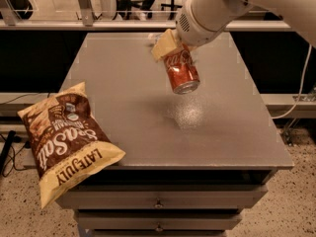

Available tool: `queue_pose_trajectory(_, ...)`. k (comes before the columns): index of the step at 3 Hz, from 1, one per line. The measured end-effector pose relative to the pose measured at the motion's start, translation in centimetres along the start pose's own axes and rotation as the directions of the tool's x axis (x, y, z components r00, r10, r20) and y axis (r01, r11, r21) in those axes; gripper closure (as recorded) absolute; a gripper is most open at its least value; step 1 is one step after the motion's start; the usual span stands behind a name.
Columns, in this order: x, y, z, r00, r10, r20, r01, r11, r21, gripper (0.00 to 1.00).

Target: Place coke can upright

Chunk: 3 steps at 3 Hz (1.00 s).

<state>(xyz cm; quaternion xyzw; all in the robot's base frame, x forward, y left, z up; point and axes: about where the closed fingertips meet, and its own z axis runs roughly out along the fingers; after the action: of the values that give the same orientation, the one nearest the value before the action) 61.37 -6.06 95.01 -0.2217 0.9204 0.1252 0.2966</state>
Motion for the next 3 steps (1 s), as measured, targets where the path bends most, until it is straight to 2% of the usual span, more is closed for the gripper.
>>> queue_pose_trajectory(1,0.0,0.1,0.0,1.000,-0.002,-0.002,0.002,1.0000,-0.001,1.00)
queue_pose_trajectory(2,-1.2,0.2,-0.8,0.996,-0.071,0.057,0.072,0.9971,-0.022,1.00)
queue_pose_trajectory(3,-4.2,-0.8,-3.0,0.970,-0.122,0.208,0.143,0.9858,-0.088,1.00)
